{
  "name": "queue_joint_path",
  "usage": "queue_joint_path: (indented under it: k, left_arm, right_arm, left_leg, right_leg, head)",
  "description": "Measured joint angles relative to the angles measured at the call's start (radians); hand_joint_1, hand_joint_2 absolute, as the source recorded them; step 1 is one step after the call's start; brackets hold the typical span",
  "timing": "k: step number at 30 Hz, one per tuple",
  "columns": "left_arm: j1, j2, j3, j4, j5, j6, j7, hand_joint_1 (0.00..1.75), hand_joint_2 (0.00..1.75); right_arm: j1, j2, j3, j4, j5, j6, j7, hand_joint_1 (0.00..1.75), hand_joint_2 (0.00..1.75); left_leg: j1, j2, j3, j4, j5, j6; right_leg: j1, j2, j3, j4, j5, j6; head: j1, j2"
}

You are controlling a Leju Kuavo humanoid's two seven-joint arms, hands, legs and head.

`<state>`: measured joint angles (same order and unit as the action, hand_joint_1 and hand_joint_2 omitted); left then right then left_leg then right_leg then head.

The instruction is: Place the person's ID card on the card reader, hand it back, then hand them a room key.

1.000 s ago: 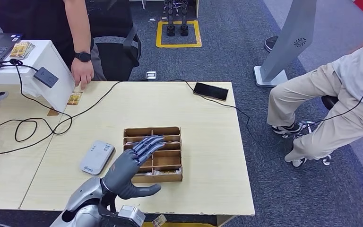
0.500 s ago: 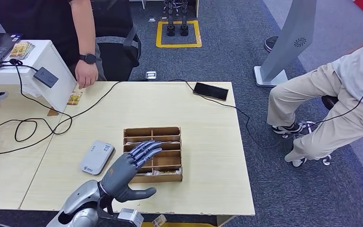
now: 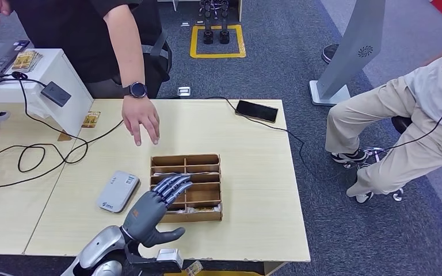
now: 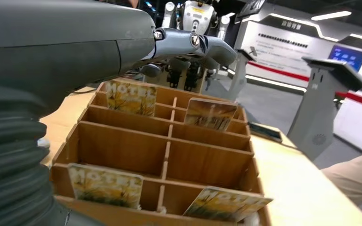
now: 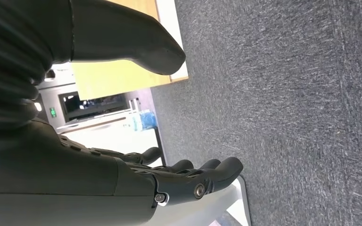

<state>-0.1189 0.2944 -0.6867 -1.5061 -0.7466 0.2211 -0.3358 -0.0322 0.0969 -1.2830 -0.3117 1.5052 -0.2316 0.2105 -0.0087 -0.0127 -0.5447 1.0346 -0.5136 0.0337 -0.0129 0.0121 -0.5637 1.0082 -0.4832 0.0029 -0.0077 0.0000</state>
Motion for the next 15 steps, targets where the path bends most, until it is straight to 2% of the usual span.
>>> queue_joint_path:
  k: [15]
  left_arm:
    - [0.000, 0.000, 0.000, 0.048, -0.014, -0.006, 0.013, 0.00, 1.75]
  right_arm:
    - [0.000, 0.000, -0.006, 0.000, 0.005, 0.000, -0.001, 0.00, 1.75]
  left_leg:
    - [0.000, 0.000, 0.000, 0.000, 0.000, 0.000]
  right_leg:
    - [0.000, 0.000, 0.000, 0.000, 0.000, 0.000]
  head:
    - [0.000, 0.000]
